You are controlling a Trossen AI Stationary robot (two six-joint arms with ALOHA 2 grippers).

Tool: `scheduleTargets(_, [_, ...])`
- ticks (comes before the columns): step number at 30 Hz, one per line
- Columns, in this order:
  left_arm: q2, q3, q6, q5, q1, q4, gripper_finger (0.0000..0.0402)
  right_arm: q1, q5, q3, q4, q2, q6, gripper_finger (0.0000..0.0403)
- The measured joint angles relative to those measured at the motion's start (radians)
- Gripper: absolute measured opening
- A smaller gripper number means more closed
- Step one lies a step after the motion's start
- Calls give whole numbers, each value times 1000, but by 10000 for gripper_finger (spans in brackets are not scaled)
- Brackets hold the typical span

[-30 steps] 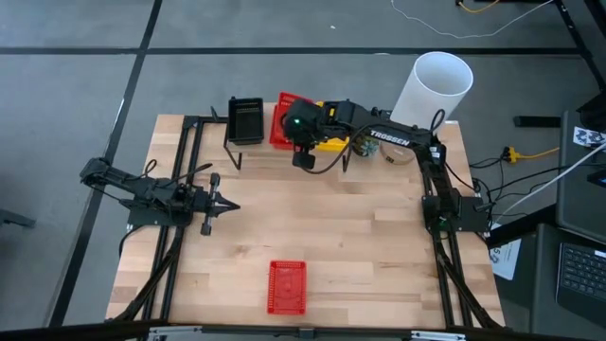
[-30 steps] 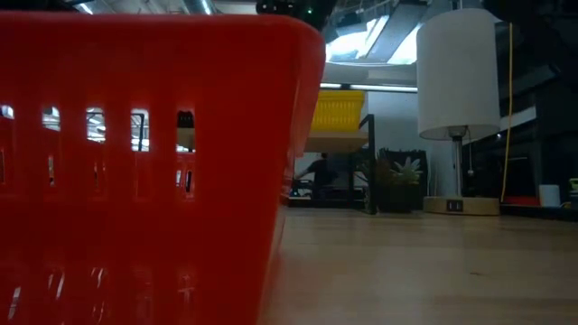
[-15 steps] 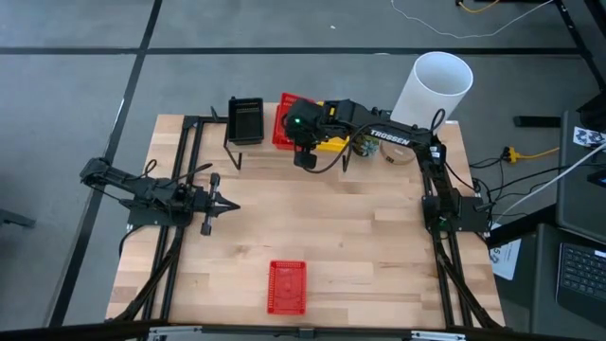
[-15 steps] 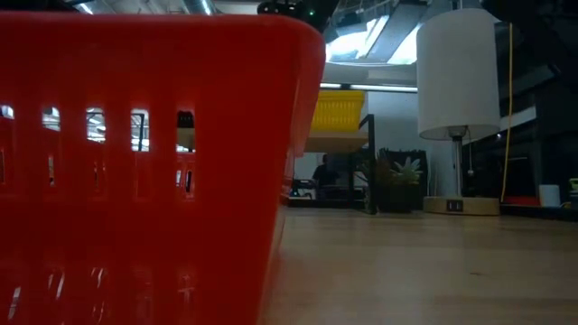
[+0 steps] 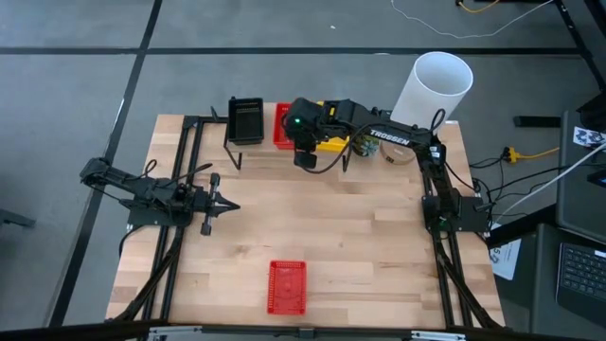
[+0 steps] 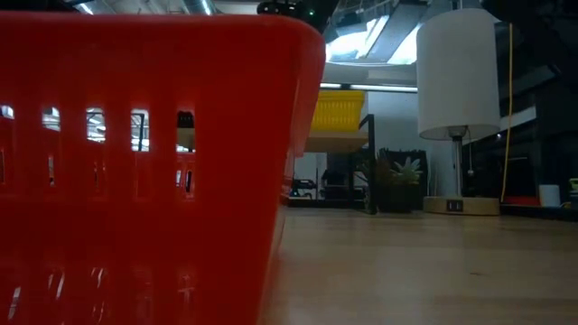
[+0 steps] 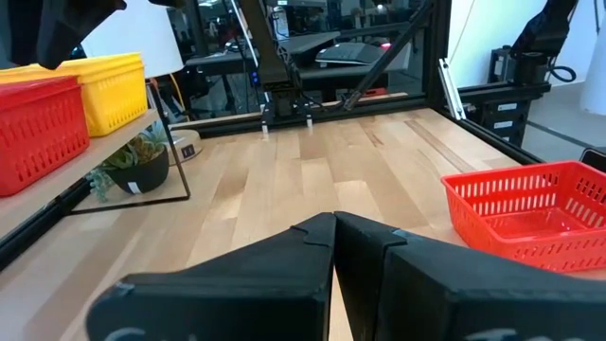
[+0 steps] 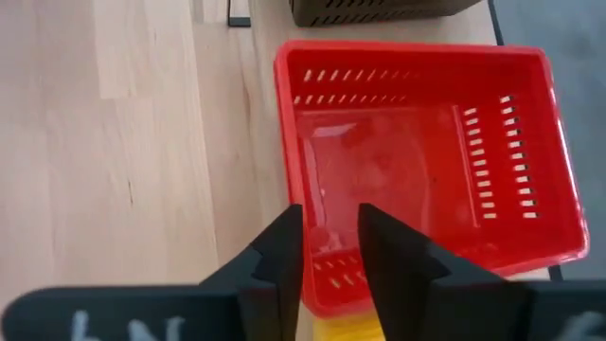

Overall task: Stack baskets on shelf by color
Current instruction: Stack the right red bin on the other red bin on the shelf, then stack the red bin on the other red bin on the shelf

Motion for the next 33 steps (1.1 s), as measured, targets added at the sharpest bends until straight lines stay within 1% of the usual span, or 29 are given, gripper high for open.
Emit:
scheduleTargets(2, [0,0,0,0,0,0,2,9,0,21,-17,2,22,109])
scheduleTargets(5, [0,0,0,0,0,0,2,38,2,86,-31,2,24,112])
scheduleTargets(7, [0,0,0,0,0,0,2,63,-16,115,-35,-4,64,111])
scheduleTargets(8, [0,0,0,0,0,0,2,77,-56,99,-16,-22,102,110])
scheduleTargets(9, [0,0,0,0,0,0,2,91,-118,88,-13,-34,140,110])
scheduleTargets(12, [0,0,1,-1,0,0,2,163,-359,70,-15,-41,247,110])
scheduleTargets(13, [0,0,1,-2,0,0,2,201,-409,47,-6,-39,265,110])
scheduleTargets(14, [0,0,2,-3,0,0,2,244,-432,16,25,-36,287,110])
scheduleTargets(15, [0,0,2,-6,0,0,2,287,-430,-20,73,-33,302,110])
scheduleTargets(17, [0,0,2,-11,0,0,2,373,-393,-109,179,-29,340,110])
scheduleTargets(22, [0,0,1,-15,0,1,2,566,-281,-375,624,-29,418,110])
scheduleTargets(25, [0,0,-6,-16,0,1,2,647,-267,-506,850,-21,479,110])
scheduleTargets(28, [0,0,-7,-16,0,1,2,697,-261,-603,951,-7,575,110])
scheduleTargets(31, [0,0,-25,-16,0,1,2,715,-219,-657,945,16,653,110])
scheduleTargets(33, [0,0,-49,-16,0,1,2,713,-191,-671,943,31,676,110])
